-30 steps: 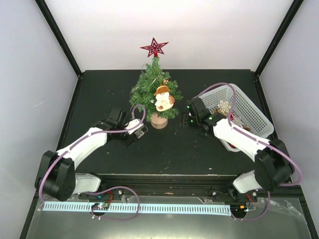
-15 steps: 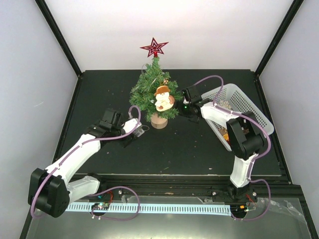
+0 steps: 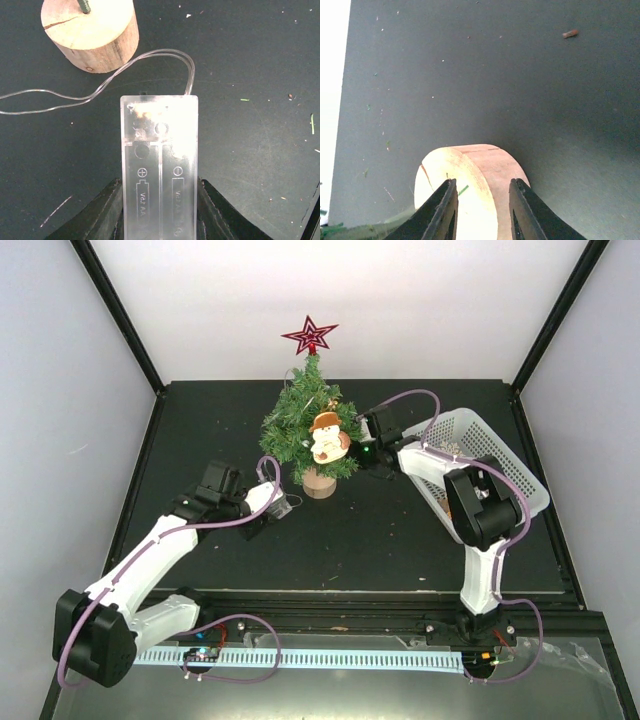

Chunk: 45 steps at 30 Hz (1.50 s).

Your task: Decorate the small christmas tree

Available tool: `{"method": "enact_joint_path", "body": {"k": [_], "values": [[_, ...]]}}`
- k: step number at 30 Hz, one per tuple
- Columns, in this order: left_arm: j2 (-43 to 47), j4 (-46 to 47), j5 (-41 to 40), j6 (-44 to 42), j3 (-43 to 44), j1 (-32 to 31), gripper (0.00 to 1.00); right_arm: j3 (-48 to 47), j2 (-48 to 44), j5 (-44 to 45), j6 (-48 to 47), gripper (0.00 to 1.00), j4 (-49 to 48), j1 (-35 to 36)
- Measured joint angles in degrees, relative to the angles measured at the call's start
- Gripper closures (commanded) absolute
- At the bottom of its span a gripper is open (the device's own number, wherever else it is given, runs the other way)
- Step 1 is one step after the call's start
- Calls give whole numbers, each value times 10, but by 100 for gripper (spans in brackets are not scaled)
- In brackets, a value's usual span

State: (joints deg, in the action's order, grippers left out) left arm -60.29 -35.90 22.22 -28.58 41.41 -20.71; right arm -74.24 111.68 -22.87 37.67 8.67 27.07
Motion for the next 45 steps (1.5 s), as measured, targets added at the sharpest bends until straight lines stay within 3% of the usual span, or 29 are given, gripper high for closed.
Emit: {"method": "enact_joint_path", "body": {"k": [16,34,45], "values": [[10,-18,15,-9,16,2,69,-11,61,-65,-18,79,-19,-4],[65,-59,16,-12,63,23,70,139,-31,-66,7,85,-95,52],[132,-122,11,-24,73,24,71,155,-38,-55,38,88,-118,108]]}}
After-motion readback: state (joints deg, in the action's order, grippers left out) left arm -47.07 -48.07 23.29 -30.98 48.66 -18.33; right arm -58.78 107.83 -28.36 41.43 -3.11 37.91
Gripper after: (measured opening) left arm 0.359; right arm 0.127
